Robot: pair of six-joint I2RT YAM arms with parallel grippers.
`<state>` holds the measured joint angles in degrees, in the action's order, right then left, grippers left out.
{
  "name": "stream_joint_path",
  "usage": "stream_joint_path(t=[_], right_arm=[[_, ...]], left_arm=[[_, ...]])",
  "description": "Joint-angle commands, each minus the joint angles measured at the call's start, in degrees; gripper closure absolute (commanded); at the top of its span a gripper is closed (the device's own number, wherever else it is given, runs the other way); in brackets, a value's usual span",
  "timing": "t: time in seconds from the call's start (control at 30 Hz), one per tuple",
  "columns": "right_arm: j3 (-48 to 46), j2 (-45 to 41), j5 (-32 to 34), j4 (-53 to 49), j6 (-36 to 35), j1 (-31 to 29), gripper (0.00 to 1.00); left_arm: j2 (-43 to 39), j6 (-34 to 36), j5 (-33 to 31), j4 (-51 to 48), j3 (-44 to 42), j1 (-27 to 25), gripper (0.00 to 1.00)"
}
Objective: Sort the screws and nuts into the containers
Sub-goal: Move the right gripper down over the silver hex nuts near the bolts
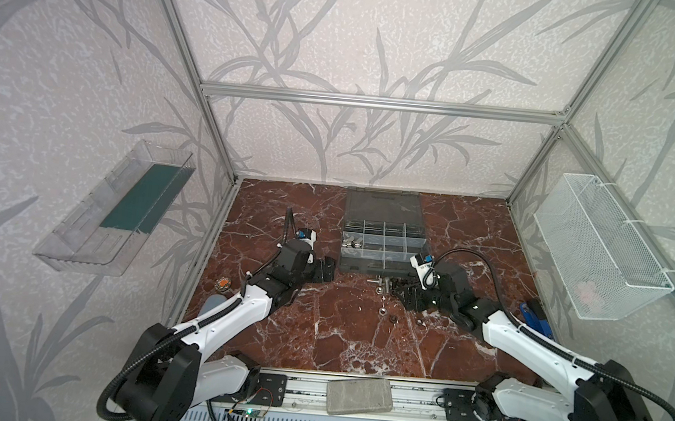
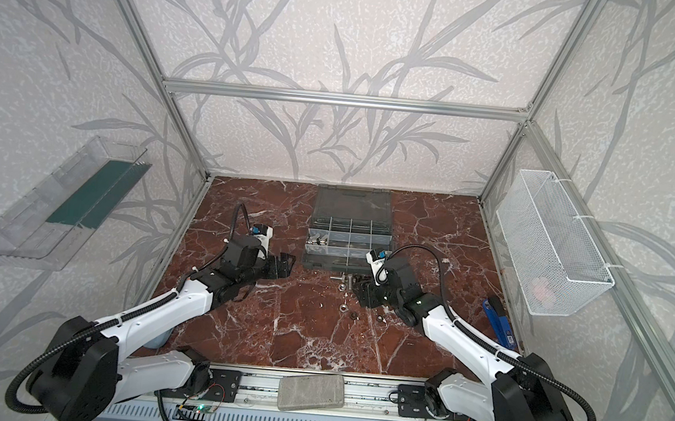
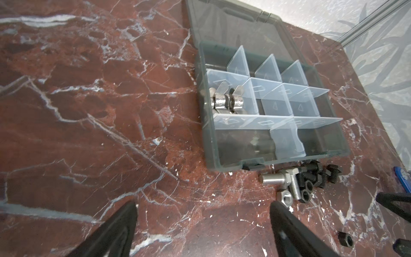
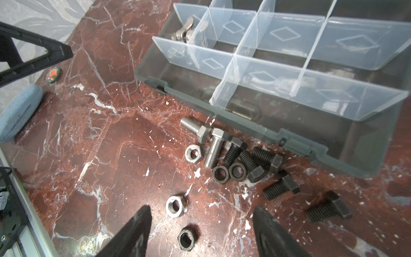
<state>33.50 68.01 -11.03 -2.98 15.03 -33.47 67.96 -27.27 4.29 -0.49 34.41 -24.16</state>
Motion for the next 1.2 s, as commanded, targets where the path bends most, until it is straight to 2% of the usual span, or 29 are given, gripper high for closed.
stream_joint_path(t=[0.0, 0.67, 1.17], right_arm=[[0.3, 1.78, 3.3, -0.37, 1.69, -1.98, 0.27], [9.83, 13.8, 7.75, -9.8, 1.85, -10.18, 0.26], [14.27, 16.78, 8.39, -15.45, 2.31, -11.78, 0.25]], left_arm=[[0.31, -1.29, 0.38, -0.54, -0.55, 0.54, 0.04], [4.85, -1.91, 5.28, -0.48, 1.35, 2.27, 0.03], [4.42, -2.09, 5.93, -0.67, 1.09, 2.62, 0.03]])
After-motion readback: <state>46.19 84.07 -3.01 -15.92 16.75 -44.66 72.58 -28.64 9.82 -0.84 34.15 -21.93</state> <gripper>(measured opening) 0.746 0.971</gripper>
